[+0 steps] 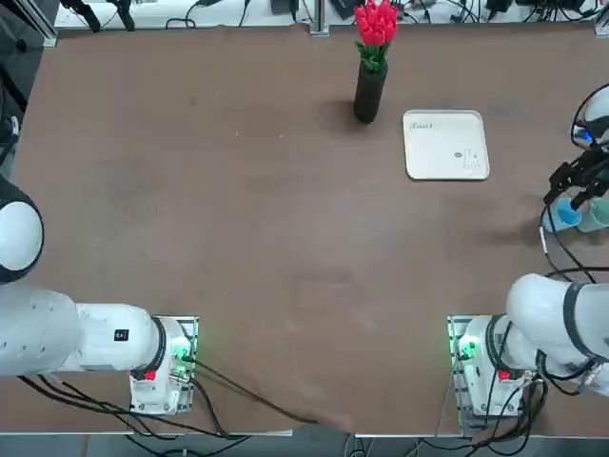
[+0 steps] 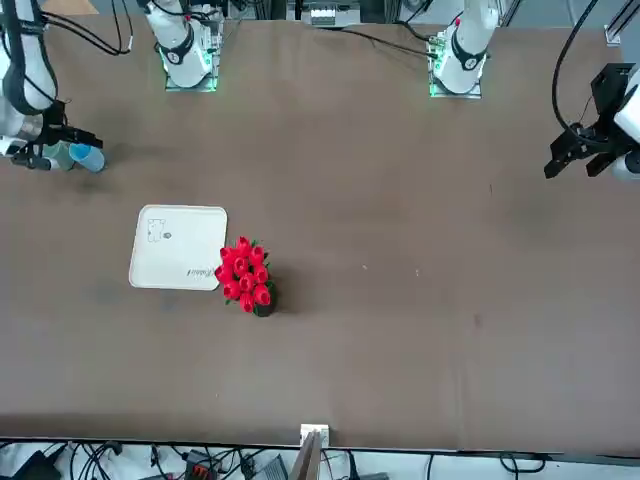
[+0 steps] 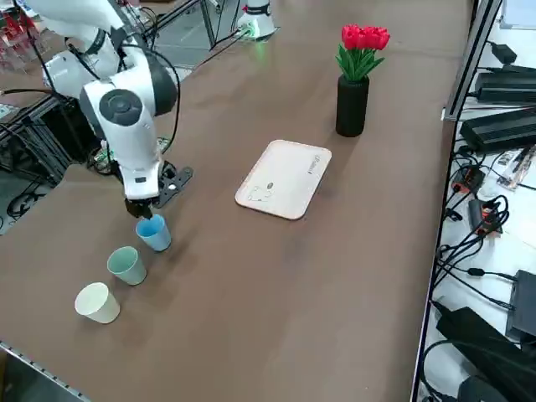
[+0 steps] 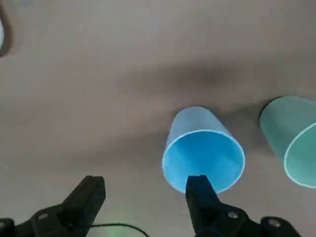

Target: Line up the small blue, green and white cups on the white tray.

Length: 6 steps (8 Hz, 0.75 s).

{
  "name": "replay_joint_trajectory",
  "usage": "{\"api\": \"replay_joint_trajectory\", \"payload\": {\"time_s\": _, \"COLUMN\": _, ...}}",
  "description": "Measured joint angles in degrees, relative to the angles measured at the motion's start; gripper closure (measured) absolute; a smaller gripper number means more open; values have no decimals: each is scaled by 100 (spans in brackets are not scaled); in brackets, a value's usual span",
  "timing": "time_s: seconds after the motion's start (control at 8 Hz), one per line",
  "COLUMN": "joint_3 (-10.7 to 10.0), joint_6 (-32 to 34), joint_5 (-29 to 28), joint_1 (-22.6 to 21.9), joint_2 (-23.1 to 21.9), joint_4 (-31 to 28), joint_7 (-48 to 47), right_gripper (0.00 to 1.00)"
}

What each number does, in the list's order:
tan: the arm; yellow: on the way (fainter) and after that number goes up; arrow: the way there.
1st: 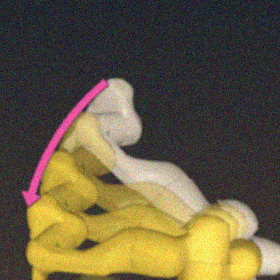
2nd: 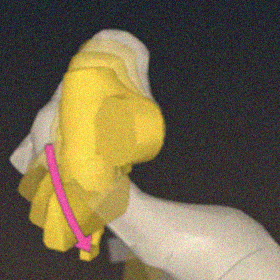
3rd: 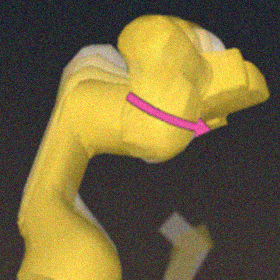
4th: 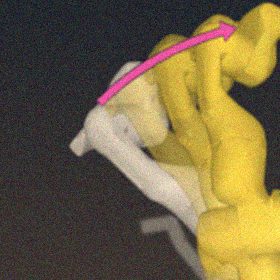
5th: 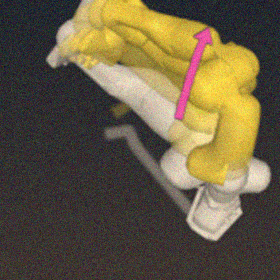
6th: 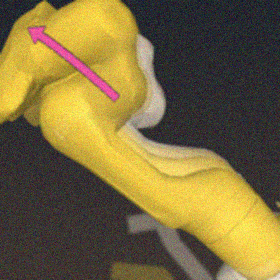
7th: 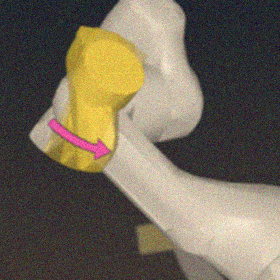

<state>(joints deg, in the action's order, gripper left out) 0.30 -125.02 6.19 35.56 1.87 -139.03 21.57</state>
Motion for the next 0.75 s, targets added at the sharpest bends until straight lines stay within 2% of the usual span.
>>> {"api": "replay_joint_trajectory", "payload": {"time_s": 0.62, "joint_3": 15, "joint_6": -1115, "joint_5": 2, "joint_1": 204, "joint_2": 310, "joint_4": -408, "joint_7": 98, "right_gripper": 4}}
{"api": "replay_joint_trajectory", "payload": {"time_s": 0.75, "joint_3": 15, "joint_6": -1267, "joint_5": 2, "joint_1": 236, "joint_2": 391, "joint_4": -470, "joint_7": 99, "right_gripper": 17}}
